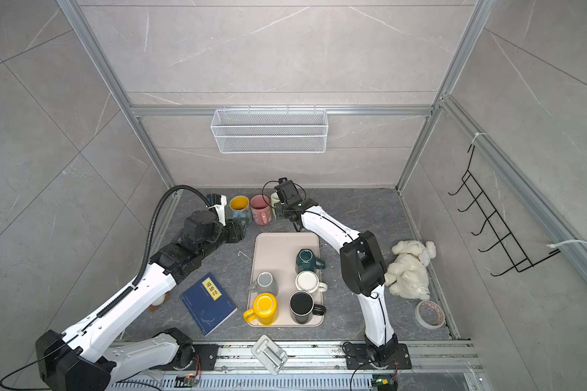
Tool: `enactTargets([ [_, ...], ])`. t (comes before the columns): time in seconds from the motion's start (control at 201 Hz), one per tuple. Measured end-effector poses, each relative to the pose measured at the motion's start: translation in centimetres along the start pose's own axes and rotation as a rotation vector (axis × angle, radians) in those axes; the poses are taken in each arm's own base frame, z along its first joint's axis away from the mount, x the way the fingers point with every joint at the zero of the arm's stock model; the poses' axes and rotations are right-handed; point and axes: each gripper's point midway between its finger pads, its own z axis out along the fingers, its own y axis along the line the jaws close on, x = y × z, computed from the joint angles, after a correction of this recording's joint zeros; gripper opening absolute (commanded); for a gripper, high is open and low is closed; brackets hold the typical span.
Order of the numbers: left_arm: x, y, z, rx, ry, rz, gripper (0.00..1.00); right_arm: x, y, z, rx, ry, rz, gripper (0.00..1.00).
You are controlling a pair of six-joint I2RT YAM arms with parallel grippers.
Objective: Turn the mug right side up
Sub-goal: Place the mug at the top-center of the table.
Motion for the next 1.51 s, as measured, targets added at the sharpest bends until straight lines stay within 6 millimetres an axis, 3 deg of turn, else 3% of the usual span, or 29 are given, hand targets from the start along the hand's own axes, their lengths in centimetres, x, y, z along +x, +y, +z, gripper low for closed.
enactTargets([
  [0.761,1.1,0.5,0.0,-0.013,0.050,-0.013,0.64,1.5,-0.2,2.7,0.026,0.013,0.000,0.00],
  [1.508,1.6,0.7,0.0,-0.022,0.067,-0.012,0.64,2.2,0.2,3.0,0.040,0.013,0.023,0.02],
])
